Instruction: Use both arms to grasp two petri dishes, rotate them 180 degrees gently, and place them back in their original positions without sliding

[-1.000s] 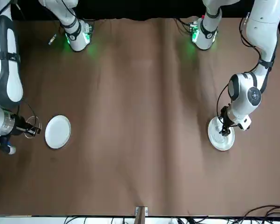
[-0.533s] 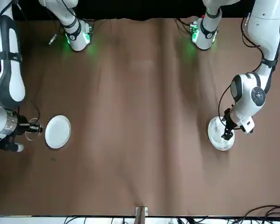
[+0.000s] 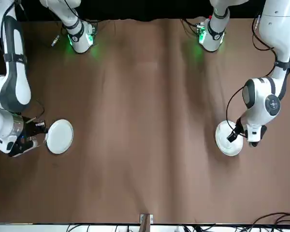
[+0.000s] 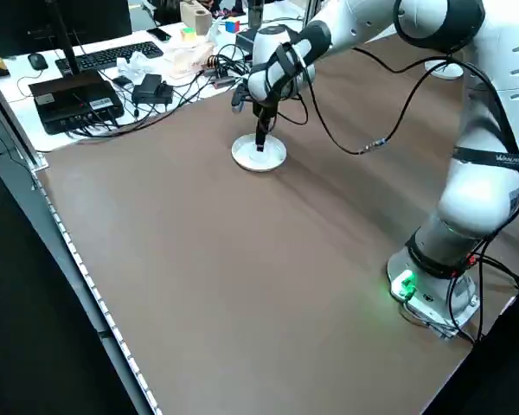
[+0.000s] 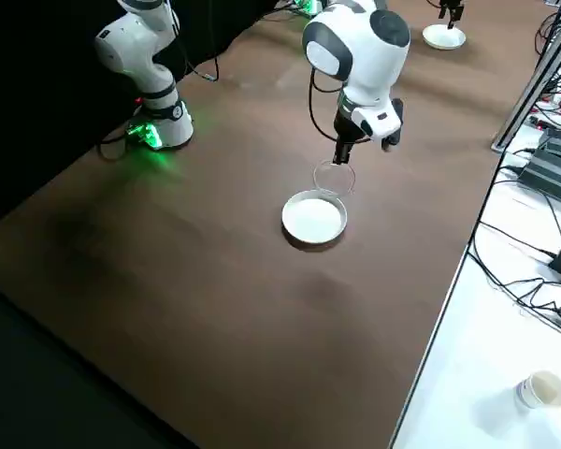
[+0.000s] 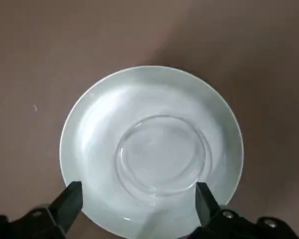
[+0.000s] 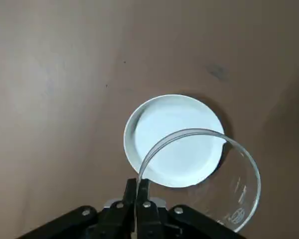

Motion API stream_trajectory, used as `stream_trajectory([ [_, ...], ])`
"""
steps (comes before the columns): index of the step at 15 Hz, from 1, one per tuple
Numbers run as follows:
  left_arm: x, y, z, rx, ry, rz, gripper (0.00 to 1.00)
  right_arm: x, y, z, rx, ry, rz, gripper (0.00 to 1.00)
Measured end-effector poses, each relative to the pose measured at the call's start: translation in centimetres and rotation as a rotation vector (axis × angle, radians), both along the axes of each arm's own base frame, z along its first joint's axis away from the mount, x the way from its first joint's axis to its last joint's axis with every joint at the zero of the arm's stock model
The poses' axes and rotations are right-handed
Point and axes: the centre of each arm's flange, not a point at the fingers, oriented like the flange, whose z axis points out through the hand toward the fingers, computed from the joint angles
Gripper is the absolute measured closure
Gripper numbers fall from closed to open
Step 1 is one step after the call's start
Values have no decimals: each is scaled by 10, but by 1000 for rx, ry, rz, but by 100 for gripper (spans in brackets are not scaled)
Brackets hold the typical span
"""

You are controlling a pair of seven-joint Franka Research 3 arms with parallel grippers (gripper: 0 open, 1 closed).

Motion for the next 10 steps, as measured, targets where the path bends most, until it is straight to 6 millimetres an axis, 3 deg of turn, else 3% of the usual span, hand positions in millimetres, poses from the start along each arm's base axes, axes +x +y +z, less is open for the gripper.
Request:
stream_trajectory([
  [5, 23, 0, 41, 16, -60, -294, 0, -2, 1, -5, 29, -3, 284, 97],
  [10, 42, -15, 102, 24, -118, -363, 0, -2, 3, -8, 51, -10, 525, 97],
])
